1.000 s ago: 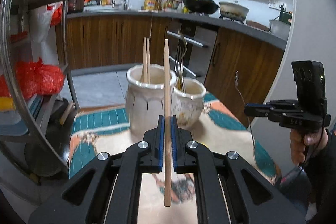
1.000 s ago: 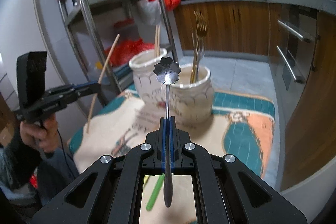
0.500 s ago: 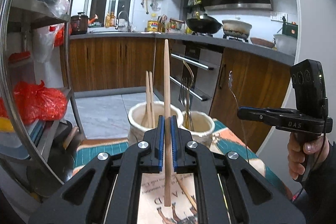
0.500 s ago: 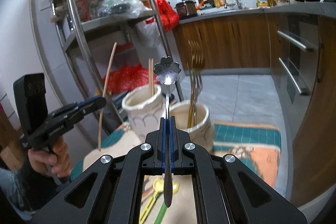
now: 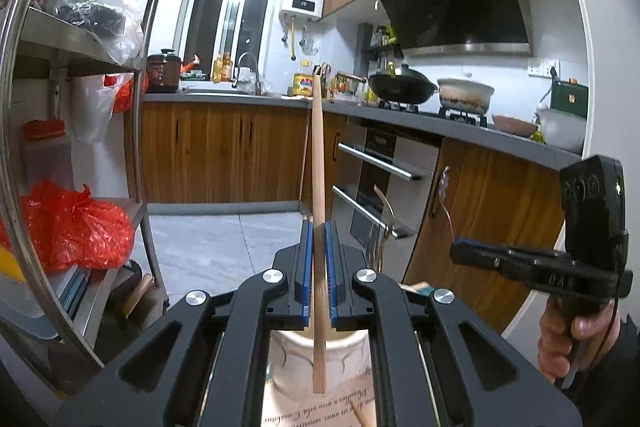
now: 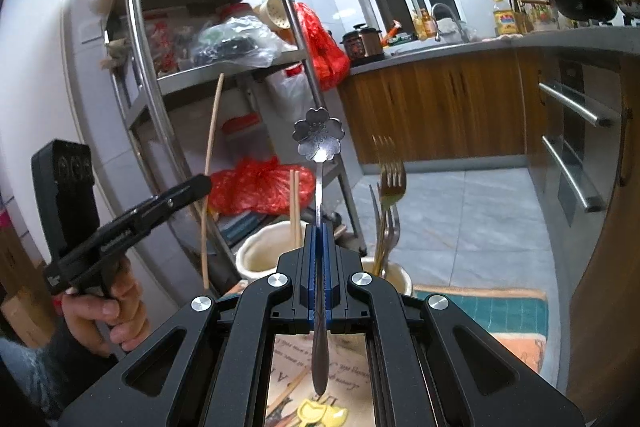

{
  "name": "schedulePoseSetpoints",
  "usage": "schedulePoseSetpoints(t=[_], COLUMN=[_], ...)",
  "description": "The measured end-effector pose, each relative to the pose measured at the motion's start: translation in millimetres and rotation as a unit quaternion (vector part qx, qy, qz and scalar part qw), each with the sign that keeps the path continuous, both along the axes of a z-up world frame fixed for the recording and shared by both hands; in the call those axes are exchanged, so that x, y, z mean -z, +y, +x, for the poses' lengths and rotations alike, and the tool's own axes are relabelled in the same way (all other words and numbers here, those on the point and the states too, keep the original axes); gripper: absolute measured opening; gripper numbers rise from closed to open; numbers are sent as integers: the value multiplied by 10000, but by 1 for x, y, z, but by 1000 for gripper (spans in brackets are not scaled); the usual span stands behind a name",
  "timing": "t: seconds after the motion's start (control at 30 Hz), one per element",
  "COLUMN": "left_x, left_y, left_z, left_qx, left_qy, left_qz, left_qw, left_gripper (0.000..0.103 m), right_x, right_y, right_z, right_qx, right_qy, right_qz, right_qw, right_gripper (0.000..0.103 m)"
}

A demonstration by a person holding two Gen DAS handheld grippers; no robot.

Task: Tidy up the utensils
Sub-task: 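Lift the chopstick into the taller pot while the right tool carries the spoon to the shorter pot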

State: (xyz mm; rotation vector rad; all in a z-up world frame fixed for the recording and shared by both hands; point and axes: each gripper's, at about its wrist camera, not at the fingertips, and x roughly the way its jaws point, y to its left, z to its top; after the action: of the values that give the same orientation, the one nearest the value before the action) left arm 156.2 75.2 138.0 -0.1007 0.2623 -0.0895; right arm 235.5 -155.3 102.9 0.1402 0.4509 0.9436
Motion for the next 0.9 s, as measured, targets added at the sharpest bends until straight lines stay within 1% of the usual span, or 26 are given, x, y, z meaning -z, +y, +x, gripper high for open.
schedulePoseSetpoints(t=[0.2, 0.47, 0.67, 0.9], left_x=[-10, -12, -8, -4], left_y=[0, 3, 4, 4], left_z=[11, 24, 30, 37], left_qx=[-92, -216, -271, -300], left_qy=[-294, -464, -513, -466], left_qz=[-29, -220, -284, -271], left_qw=[9995, 9984, 9979, 9981], left_gripper=[6, 6, 6, 6], right_x=[-8, -13, -12, -11], right_y=[1, 8, 12, 17], right_z=[3, 14, 19, 20], right_qx=[74, 207, 299, 306], right_qy=[-129, -207, -238, -247], right_qz=[231, 523, 641, 656], right_qw=[9996, 9982, 9972, 9971], right_gripper=[4, 4, 4, 4])
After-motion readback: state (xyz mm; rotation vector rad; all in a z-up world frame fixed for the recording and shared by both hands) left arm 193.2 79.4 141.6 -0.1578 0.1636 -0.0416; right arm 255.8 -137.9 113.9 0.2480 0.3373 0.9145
